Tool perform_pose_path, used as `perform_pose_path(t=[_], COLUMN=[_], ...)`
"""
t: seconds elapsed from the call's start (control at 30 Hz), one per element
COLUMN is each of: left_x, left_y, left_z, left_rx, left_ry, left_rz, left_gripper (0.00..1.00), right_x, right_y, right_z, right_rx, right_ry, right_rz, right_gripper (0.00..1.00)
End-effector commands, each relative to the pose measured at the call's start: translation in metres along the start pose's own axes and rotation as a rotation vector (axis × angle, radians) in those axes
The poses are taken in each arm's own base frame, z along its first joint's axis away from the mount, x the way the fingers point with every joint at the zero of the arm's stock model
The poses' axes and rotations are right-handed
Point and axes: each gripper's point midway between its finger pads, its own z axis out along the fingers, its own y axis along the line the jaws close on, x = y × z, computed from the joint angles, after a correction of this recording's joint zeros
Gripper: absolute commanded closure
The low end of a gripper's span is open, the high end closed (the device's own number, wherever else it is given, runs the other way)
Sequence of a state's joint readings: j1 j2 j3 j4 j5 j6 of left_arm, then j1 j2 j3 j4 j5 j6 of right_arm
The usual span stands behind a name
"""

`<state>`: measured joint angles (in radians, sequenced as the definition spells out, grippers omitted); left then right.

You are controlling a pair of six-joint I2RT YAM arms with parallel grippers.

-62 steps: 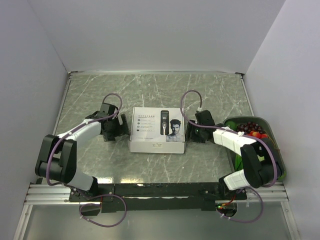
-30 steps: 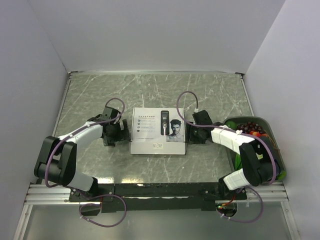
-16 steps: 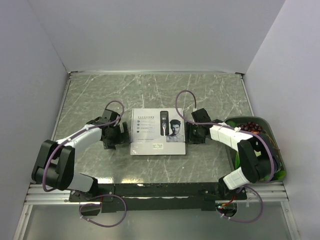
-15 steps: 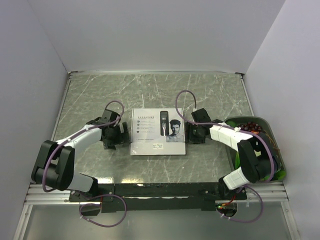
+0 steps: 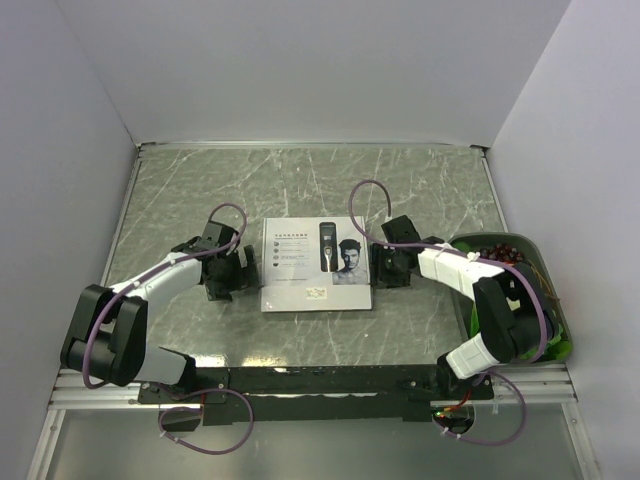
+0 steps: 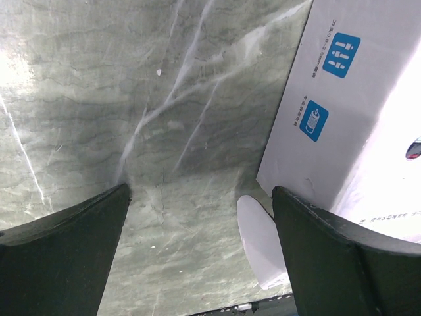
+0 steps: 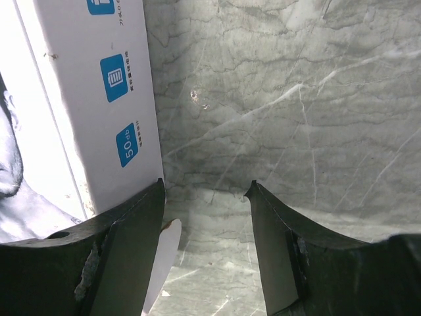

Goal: Sort the hair-cutting tools

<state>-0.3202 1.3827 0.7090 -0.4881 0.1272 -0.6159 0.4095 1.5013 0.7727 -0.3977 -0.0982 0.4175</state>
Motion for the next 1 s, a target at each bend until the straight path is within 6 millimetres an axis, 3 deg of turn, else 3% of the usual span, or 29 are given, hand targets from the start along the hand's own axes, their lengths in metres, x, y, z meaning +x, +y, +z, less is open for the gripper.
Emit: perform_pose_path(t=[0.0, 0.27, 0.53, 0.7, 0.97], left_x=[0.011, -0.017, -0.007, -0.001, 0.014], left_y=[-0.025, -0.017, -0.019, -0.027, -0.047], left_z=[-0.005, -0.011, -0.007, -0.012, -0.019], left_rx=[0.093, -0.001, 0.015, 0.056, 0.181], left_ry=[0.062, -0.021, 0.037, 0.081, 0.167], left_rz=[0.019, 0.073, 0.083, 0.101, 0.113], left_gripper=[0.01, 0.02, 0.01, 0.02, 0.04], right_x=[0.041, 0.023, 0.014, 0.021, 0.046], right_y=[0.004, -0.007, -0.004, 0.003, 0.022], right_z=[0.004, 0.0, -0.009, -0.018, -0.013], right_rx=[0.007, 0.069, 0.091, 0.058, -0.073], right_ry=[0.152, 0.055, 0.082, 0.157, 0.301], right_rz=[-0.007, -0.033, -0.057, -0.093, -0.112], right_gripper=[0.36, 0.36, 0.36, 0.35, 0.35])
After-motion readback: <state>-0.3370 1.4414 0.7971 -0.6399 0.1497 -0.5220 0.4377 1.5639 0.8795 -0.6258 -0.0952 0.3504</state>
